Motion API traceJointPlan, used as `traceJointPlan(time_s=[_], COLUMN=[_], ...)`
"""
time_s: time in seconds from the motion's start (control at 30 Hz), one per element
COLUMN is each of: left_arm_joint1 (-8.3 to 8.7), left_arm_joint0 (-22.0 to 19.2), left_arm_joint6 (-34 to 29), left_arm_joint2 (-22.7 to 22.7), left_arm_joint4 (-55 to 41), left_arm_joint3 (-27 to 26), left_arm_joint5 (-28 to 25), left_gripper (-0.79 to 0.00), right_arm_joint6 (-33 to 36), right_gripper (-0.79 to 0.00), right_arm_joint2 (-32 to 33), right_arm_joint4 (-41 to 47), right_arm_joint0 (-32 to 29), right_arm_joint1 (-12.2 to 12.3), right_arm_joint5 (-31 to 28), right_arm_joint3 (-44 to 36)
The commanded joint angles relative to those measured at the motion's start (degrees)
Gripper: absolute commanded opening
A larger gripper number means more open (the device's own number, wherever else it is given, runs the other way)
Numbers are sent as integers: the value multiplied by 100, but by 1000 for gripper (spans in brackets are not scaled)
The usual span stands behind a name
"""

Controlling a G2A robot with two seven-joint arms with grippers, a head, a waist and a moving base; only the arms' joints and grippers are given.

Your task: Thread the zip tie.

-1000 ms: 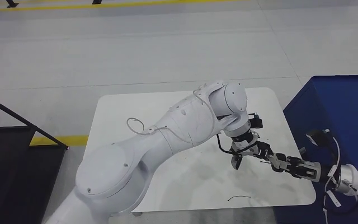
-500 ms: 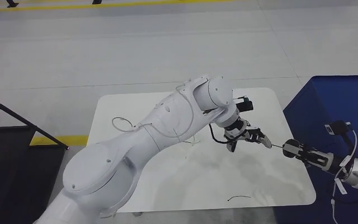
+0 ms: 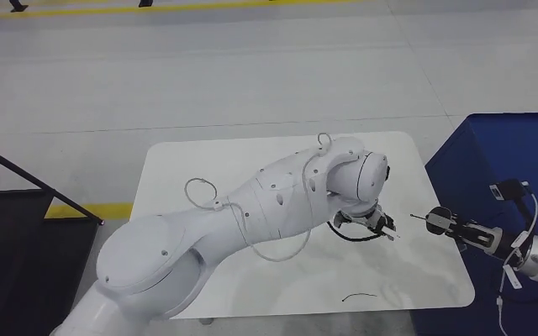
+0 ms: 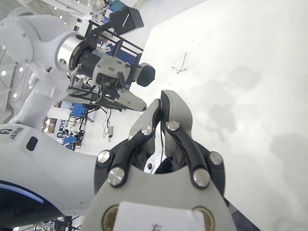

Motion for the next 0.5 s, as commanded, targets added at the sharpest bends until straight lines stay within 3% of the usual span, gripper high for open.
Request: traceJointPlan(time_s=[0.0, 0.1, 0.3, 0.47], left_arm_joint1=[28, 71, 71, 96], left_arm_joint0=[98, 196, 196, 575], left_arm_joint6=[-267, -373, -373, -797], left_arm_joint2=[-4, -10, -10, -4], left_arm_joint4=[544, 865, 865, 1593], left_arm_joint3=[-232, -452, -452, -775], left_arm_joint5=[-157, -527, -527, -867], left_gripper=[0, 0, 0, 0], right_arm_joint6=[0, 0, 0, 0], right_gripper=[-785, -785, -785, -785], right_arm_joint2=[0, 0, 0, 0], right_arm_joint4=[0, 0, 0, 0], right_arm_joint0=[0, 0, 0, 0], right_arm_joint1=[0, 0, 0, 0], right_arm_joint5=[0, 0, 0, 0], right_arm_joint3=[0, 0, 0, 0])
